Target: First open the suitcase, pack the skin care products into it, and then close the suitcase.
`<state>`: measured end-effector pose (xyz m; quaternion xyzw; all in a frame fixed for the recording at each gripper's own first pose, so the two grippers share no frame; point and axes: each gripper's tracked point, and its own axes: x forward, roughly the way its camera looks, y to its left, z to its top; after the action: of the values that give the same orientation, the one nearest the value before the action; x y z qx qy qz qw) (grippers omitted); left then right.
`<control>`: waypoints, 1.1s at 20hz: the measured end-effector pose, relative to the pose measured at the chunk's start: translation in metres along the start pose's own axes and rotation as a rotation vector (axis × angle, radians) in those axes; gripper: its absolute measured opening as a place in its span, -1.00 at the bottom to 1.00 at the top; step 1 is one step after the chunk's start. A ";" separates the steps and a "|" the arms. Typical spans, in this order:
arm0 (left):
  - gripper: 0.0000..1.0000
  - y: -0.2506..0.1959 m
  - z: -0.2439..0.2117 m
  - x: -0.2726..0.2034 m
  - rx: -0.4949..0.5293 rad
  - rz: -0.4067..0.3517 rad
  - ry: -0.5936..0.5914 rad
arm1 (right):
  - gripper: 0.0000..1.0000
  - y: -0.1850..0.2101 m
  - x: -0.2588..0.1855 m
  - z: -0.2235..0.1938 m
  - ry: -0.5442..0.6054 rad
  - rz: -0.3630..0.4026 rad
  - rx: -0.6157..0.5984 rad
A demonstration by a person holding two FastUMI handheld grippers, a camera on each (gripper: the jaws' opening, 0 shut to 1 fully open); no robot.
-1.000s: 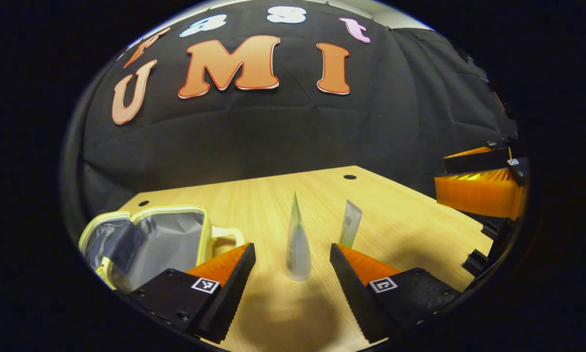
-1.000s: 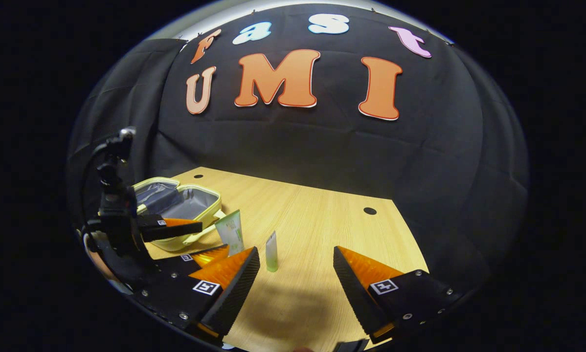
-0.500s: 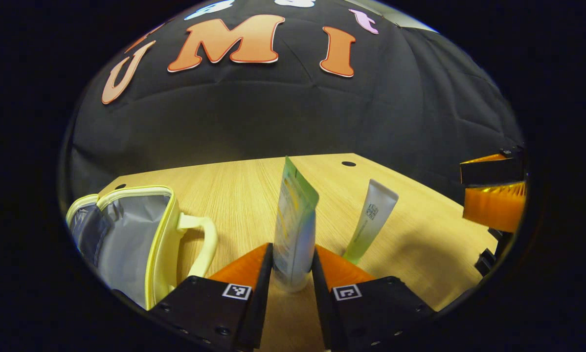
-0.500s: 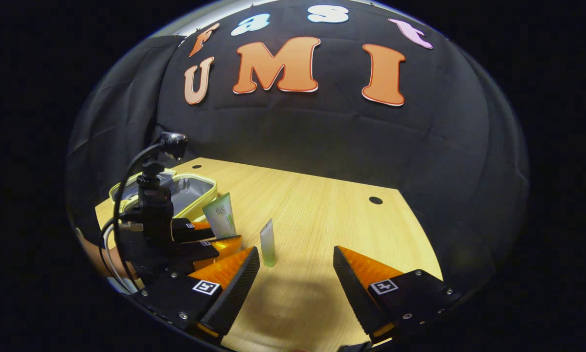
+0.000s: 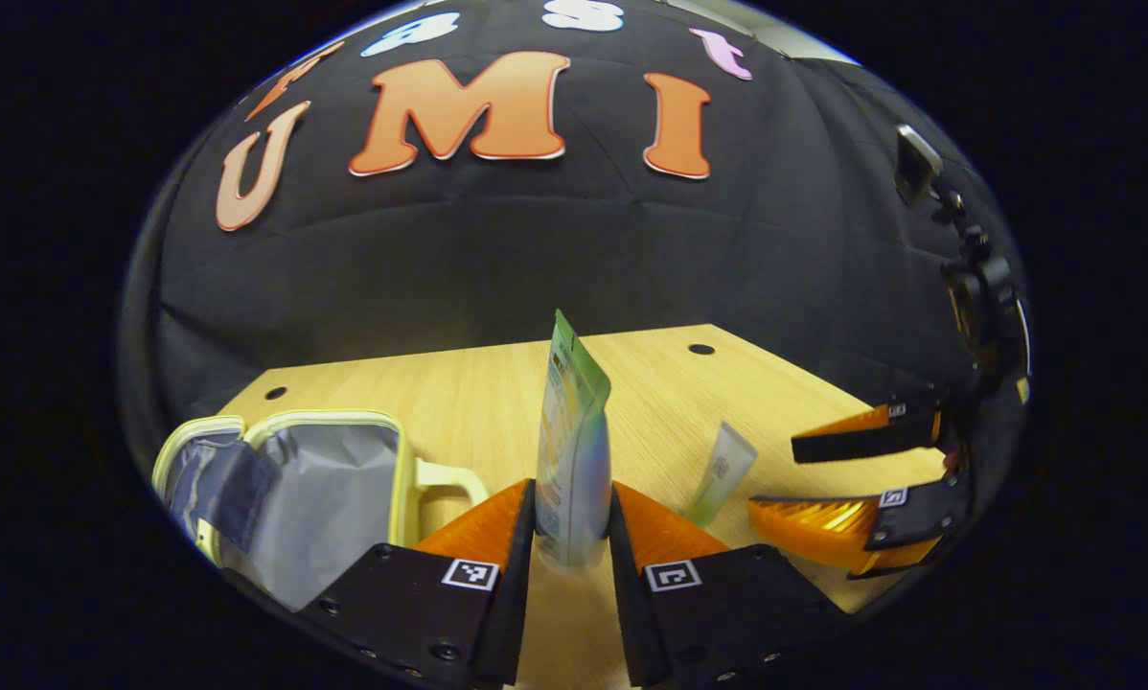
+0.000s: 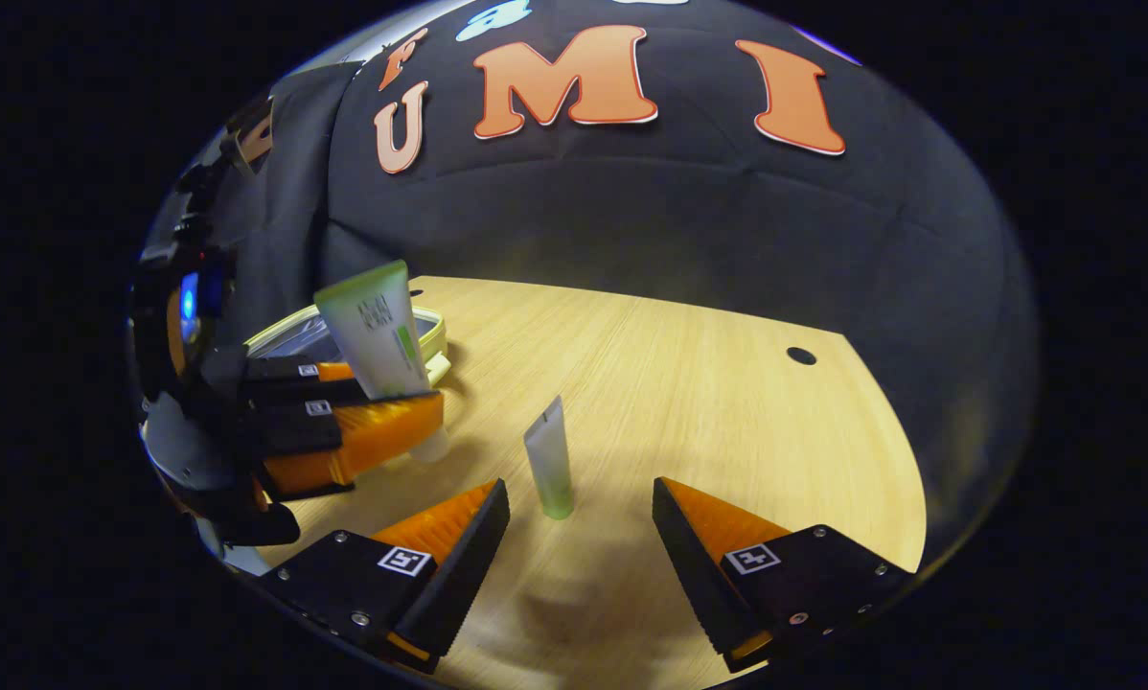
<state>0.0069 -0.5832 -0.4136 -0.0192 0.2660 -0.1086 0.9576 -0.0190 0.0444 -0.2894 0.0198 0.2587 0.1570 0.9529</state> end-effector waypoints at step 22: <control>-0.19 0.140 0.076 -0.161 -0.041 0.410 -0.039 | -0.37 0.042 0.013 0.029 -0.005 0.165 0.022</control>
<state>-0.0607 -0.4126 -0.2800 0.0139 0.2480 0.0946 0.9640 -0.0056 0.0899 -0.2657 0.0521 0.2555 0.2321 0.9371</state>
